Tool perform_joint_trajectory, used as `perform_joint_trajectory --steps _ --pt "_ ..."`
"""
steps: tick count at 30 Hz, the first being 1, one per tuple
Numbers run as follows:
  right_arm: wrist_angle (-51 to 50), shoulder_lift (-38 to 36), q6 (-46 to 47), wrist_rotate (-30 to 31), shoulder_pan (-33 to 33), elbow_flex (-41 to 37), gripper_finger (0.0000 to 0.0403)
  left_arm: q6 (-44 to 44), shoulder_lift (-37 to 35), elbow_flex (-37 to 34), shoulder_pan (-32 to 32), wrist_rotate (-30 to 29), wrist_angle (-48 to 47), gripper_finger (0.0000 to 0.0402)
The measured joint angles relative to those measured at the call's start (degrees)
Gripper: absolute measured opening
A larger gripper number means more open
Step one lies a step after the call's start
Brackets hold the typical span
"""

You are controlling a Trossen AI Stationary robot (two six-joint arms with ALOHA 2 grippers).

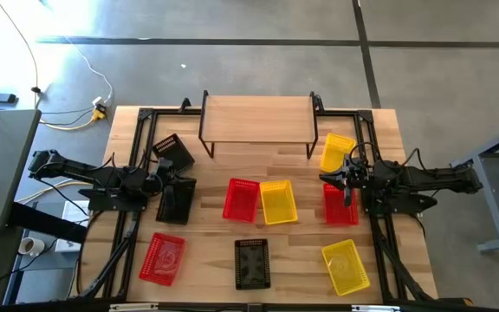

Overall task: Stack baskets on shelf by color
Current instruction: Put the middle left black basket on the shelf

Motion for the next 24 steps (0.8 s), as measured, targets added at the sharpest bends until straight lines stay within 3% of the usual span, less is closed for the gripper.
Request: perform_joint_trajectory --steps 5,12,15,20,24 --pt "0.02 0.00 -0.01 0.00 0.00 -0.01 0.0000 0.00 0.02 0.00 0.02 -0.04 0.00 0.0027" --pt "0.02 -0.01 -0.01 0.00 0.01 0.00 0.0000 3.84 0.02 0.00 0.00 -1.96 0.17 0.0104" --pt "0.01 0.01 0.00 0.00 -0.01 0.00 0.0000 -1.48 0.00 0.00 0.00 -4.96 1.14 0.0127" --pt "0.00 -0.01 -0.01 0.00 -0.01 0.00 0.0000 1.43 0.02 0.57 0.01 -4.20 6.51 0.0136" --pt "0.00 0.00 -0.01 0.00 -0.01 0.00 0.0000 8.66 0.04 5.96 0.00 -0.83 6.53 0.0134"
